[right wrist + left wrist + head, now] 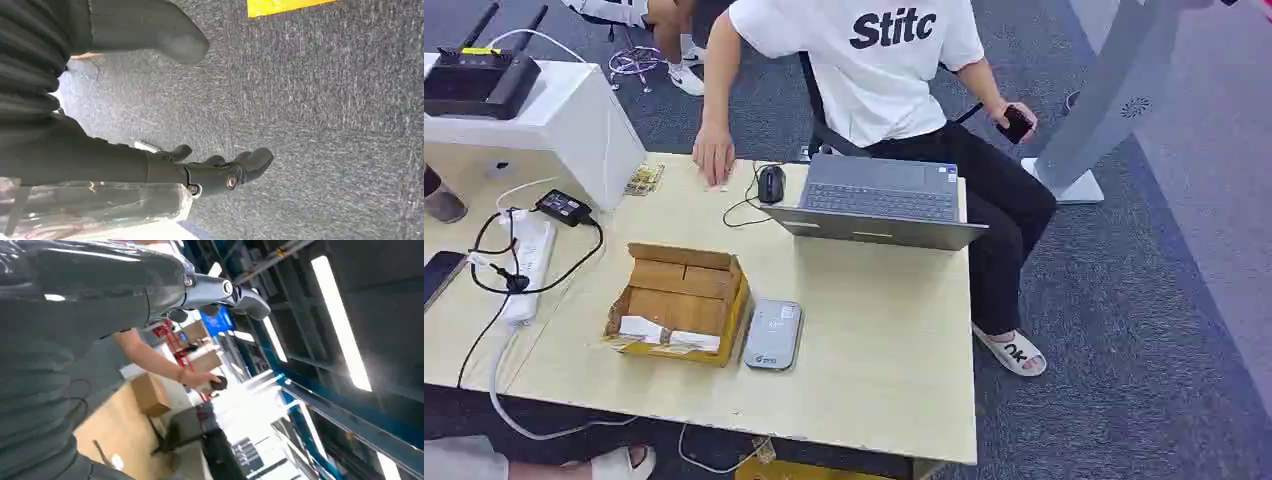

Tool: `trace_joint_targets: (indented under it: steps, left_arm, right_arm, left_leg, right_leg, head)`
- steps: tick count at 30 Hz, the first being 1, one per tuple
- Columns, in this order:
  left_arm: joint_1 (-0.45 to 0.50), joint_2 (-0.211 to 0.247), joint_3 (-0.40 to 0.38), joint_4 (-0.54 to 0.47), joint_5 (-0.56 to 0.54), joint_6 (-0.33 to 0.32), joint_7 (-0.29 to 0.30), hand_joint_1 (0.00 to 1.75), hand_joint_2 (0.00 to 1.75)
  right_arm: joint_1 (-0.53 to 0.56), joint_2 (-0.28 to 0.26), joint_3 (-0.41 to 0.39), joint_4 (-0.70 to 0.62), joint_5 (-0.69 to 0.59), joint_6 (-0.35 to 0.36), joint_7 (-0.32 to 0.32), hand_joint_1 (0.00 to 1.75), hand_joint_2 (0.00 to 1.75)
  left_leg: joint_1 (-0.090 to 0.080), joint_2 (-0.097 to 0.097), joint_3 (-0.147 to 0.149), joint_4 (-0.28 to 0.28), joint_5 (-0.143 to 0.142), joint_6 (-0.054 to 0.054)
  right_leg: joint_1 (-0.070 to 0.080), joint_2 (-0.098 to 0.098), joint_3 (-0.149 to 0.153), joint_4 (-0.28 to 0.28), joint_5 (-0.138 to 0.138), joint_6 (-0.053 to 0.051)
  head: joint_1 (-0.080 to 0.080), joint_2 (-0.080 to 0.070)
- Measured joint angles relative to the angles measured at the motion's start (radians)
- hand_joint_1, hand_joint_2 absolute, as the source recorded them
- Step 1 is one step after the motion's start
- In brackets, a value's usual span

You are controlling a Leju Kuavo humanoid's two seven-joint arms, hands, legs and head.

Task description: Pass the card to the sensor for recognition and then transmit it.

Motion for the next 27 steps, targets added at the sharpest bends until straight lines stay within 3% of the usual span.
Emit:
trace_joint_targets:
  steps: [8,17,27]
  left_arm:
    - [-0.167,0.036,-0.275,0.023,-0.192,0.065,0.089,0.00,1.75]
    - [-0.381,0.040,-0.526,0.169,-0.303,0.016,0.175,0.00,1.75]
    - [-0.469,-0.002,-0.764,0.267,-0.428,-0.061,0.234,0.00,1.75]
  right_arm:
    - [-0.005,-0.002,0.003,-0.001,0.030,0.021,-0.004,0.00,1.75]
    - [-0.009,-0.008,0.014,-0.001,0.032,0.062,0.000,0.00,1.75]
    - [-0.010,-0.009,0.013,0.000,0.035,0.090,0.001,0.00,1.75]
  left_leg:
    - [0.000,0.000,-0.001,0.001,0.001,0.000]
    - [0.000,0.000,-0.001,0.002,0.001,0.000]
    - [0.000,0.001,-0.001,0.002,0.001,0.000]
  right_leg:
    - [0.000,0.000,0.000,0.000,0.000,0.000]
    - [0.000,0.001,0.000,0.000,0.001,0.000]
    - [-0.001,0.003,0.000,0.000,0.001,0.000]
  head:
    - [0.000,0.000]
    - [0.000,0.000]
    - [0.000,0.000]
